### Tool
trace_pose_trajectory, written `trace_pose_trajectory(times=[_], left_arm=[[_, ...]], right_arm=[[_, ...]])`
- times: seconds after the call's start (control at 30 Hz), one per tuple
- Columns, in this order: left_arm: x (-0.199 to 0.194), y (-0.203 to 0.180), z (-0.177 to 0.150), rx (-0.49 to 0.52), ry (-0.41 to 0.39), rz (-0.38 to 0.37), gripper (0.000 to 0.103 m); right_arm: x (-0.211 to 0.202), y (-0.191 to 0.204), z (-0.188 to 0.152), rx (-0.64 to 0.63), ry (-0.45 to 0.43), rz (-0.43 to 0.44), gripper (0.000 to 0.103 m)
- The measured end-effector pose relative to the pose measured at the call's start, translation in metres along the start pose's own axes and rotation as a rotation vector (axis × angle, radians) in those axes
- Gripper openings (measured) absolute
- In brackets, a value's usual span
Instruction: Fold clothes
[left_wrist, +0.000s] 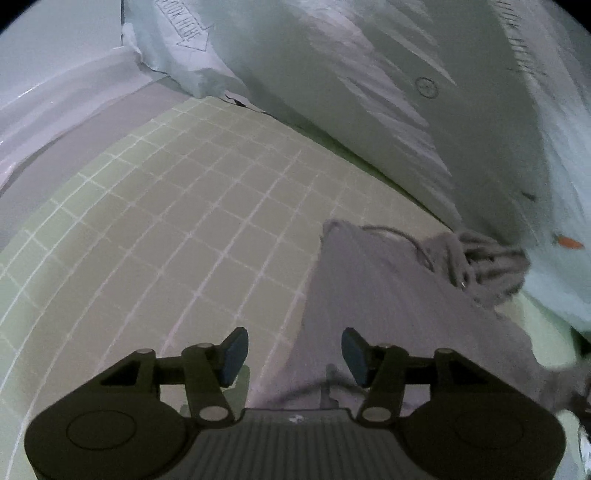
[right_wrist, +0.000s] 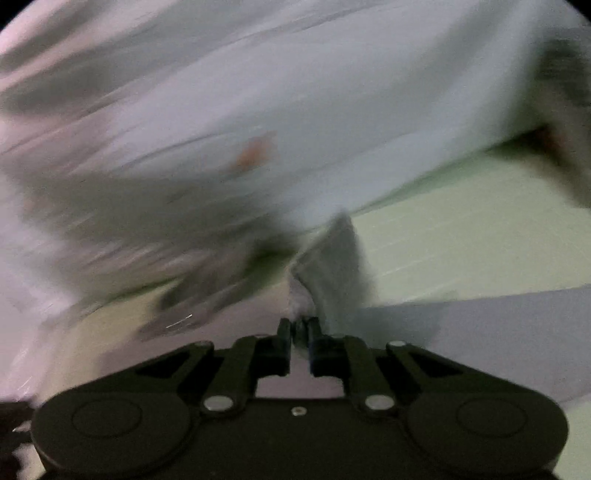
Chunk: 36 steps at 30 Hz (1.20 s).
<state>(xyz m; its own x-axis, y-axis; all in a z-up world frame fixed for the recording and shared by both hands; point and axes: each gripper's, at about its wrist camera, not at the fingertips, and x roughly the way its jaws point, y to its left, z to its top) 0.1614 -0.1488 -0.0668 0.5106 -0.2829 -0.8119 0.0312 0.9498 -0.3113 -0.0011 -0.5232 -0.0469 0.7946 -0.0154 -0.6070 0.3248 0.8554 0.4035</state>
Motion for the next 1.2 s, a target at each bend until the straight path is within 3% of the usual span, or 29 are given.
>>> trace_pose_trajectory(times=[0.03, 0.07, 0.1, 0.13, 0.17, 0.23, 0.3, 0.37, 0.43, 0.7, 0.73, 0.97, 1.2], left_arm=[[-0.006, -0.001, -0.006, 0.012, 0.004, -0.006, 0.057], [-0.01, -0.004, -0.011, 0.029, 0.009, -0.007, 0.057], [-0.015, -0.007, -0.016, 0.047, 0.012, -0.007, 0.059], [-0.019, -0.012, -0.021, 0.07, 0.007, -0.005, 0.065], [-0.023, -0.017, -0.025, 0.092, 0.001, -0.002, 0.073], [-0.031, -0.026, -0.034, 0.137, -0.01, 0.003, 0.078], [-0.036, -0.037, -0.041, 0.174, -0.016, 0.002, 0.084], [-0.038, -0.05, -0.047, 0.205, -0.024, 0.0, 0.097], [-0.036, -0.064, -0.053, 0.23, -0.026, -0.005, 0.1], [-0.013, -0.131, -0.07, 0.299, 0.006, -0.067, 0.1], [-0.008, -0.143, -0.07, 0.304, 0.013, -0.082, 0.098], [0.045, -0.212, -0.07, 0.353, 0.122, -0.17, 0.058], [0.088, -0.24, -0.082, 0.372, 0.245, -0.184, 0.054]], right_arm=[[0.004, 0.014, -0.008, -0.029, 0.037, 0.032, 0.013], [0.006, 0.025, -0.017, -0.046, 0.06, 0.04, 0.03], [0.007, 0.034, -0.026, -0.057, 0.088, 0.039, 0.054], [0.005, 0.038, -0.035, -0.064, 0.111, 0.024, 0.071], [0.001, 0.04, -0.042, -0.074, 0.122, 0.003, 0.075], [-0.01, 0.034, -0.052, -0.082, 0.117, -0.056, 0.083], [-0.021, 0.018, -0.056, -0.056, 0.091, -0.131, 0.103], [-0.036, -0.005, -0.059, -0.027, 0.046, -0.206, 0.103], [-0.049, -0.027, -0.061, -0.019, 0.016, -0.268, 0.103], [-0.072, -0.104, -0.058, 0.047, -0.048, -0.413, 0.103], [-0.071, -0.113, -0.056, 0.056, -0.045, -0.424, 0.103], [-0.052, -0.16, -0.041, 0.039, 0.013, -0.494, 0.103], [-0.024, -0.183, -0.044, 0.035, 0.1, -0.539, 0.103]])
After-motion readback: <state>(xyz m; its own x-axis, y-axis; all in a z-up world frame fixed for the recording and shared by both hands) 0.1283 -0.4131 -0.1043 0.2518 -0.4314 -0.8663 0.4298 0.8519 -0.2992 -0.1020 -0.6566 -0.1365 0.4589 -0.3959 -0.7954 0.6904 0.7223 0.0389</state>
